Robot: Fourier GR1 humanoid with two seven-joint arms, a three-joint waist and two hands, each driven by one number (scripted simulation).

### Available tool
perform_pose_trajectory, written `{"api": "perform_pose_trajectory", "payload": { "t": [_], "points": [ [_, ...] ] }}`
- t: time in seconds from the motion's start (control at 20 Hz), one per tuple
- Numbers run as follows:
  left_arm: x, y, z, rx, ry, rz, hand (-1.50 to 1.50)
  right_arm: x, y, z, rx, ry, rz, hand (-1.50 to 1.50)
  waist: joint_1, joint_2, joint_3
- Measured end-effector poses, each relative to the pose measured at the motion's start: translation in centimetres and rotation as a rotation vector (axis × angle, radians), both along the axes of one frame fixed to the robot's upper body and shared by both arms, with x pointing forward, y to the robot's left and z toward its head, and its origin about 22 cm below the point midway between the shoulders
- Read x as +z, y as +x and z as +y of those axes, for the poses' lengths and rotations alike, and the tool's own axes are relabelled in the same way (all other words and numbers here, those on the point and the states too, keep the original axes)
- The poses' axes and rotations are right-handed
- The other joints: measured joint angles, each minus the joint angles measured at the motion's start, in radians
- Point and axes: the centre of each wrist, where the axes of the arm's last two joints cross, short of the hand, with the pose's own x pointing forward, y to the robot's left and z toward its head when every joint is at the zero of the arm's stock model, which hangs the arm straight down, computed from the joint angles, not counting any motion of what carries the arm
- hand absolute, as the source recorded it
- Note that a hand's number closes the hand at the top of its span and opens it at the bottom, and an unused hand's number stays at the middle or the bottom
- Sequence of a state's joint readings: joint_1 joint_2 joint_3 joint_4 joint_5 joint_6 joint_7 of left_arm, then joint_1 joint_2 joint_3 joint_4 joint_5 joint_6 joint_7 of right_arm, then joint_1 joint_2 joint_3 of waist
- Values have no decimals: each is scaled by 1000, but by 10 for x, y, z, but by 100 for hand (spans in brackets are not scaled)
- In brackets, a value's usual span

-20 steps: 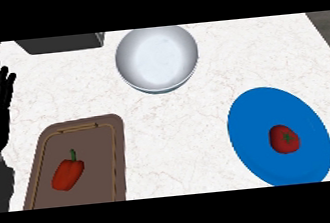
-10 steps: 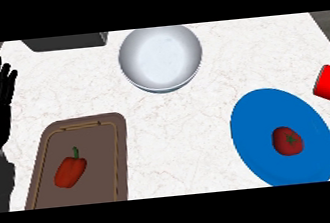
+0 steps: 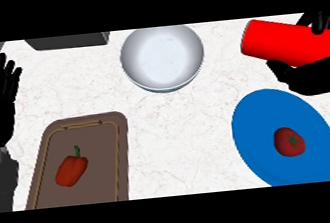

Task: Pick the can from the plate and place it in the bowl

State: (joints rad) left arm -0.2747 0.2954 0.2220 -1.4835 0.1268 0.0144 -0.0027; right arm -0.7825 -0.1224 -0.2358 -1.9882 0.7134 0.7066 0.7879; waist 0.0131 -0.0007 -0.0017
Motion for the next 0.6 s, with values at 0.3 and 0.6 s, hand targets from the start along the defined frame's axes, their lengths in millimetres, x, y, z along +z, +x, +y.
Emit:
{"api": "perform_pose_trajectory", "payload": {
  "t": [0.3,0.6],
  "points": [
    [-3,1,5,-1,0,-1,0,13,44,54,54,-5,76,150,5,3,0],
    [3,0,0,-2,-2,-6,0,-10,85,95,75,-1,170,150,7,4,1]
  ]
}}
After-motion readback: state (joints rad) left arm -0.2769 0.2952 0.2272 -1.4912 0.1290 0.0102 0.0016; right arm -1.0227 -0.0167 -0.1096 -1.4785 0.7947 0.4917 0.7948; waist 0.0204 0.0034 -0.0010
